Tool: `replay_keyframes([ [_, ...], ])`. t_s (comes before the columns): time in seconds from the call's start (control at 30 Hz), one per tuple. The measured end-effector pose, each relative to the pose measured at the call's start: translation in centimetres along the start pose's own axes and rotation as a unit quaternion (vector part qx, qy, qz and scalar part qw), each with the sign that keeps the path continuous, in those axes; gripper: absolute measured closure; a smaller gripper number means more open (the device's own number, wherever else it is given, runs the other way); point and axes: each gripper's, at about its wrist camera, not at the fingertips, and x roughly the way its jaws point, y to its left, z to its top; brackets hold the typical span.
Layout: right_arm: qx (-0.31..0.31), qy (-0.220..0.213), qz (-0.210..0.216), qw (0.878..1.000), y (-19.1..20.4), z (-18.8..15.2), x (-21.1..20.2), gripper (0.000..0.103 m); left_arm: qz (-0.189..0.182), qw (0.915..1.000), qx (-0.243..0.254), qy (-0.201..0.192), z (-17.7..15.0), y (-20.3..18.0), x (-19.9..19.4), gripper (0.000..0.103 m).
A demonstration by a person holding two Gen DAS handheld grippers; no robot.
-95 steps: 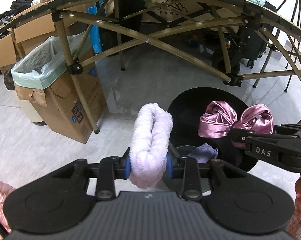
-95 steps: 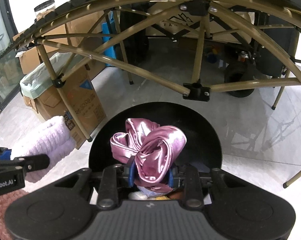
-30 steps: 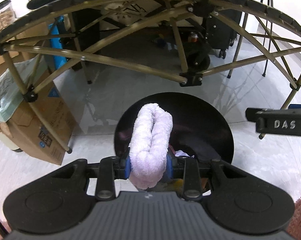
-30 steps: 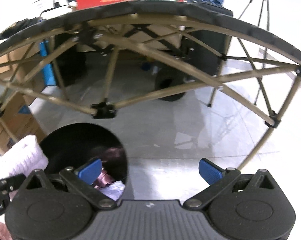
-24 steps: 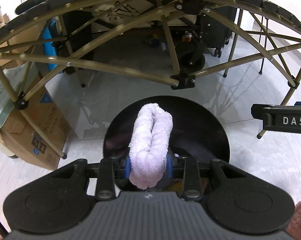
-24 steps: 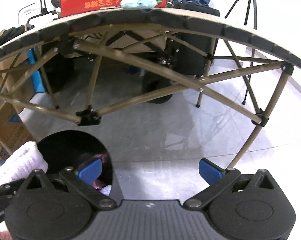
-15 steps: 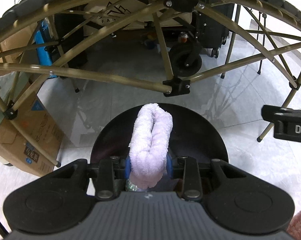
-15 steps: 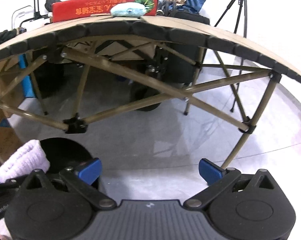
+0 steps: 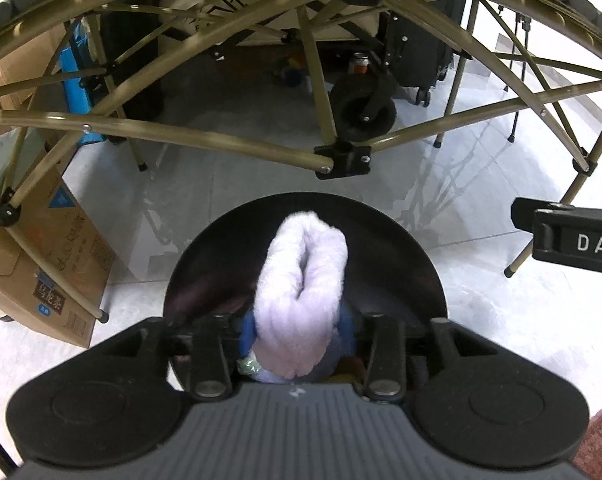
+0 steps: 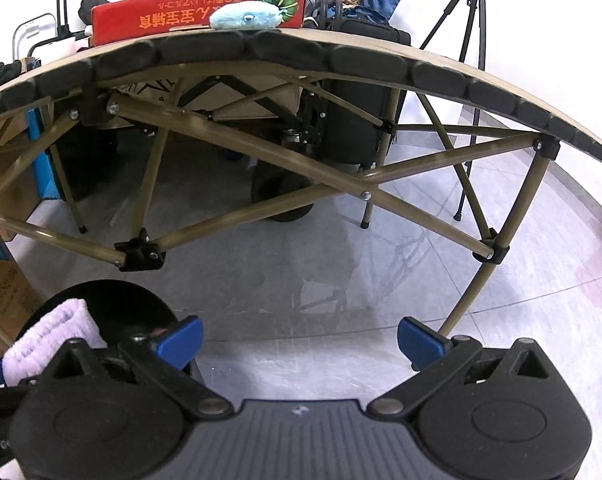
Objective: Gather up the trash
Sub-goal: 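Move the left gripper over the bin and open it to drop the sock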
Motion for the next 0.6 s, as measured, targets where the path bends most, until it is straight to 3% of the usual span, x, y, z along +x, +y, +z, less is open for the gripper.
replay_keyframes([
  [0.03, 0.001, 0.000, 0.000, 1.000, -0.03, -0.01, -0.02, 0.000, 0.001, 1.0000, -0.004, 0.001, 0.03, 0.05, -0.04, 0.034],
  [0.07, 0.002, 0.000, 0.001, 1.000, -0.07, 0.00, -0.02, 0.000, 0.004, 1.0000, -0.007, 0.002, 0.09, 0.09, -0.05, 0.011],
  [0.1, 0.003, 0.000, 0.001, 1.000, -0.15, 0.01, 0.00, 0.000, 0.008, 0.9999, -0.012, 0.005, 0.13, 0.11, -0.04, 0.001],
  [0.6, 0.004, 0.003, 0.006, 1.000, 0.00, 0.03, 0.04, 0.000, -0.007, 0.9990, -0.029, 0.033, 0.11, 0.40, 0.31, 0.000],
])
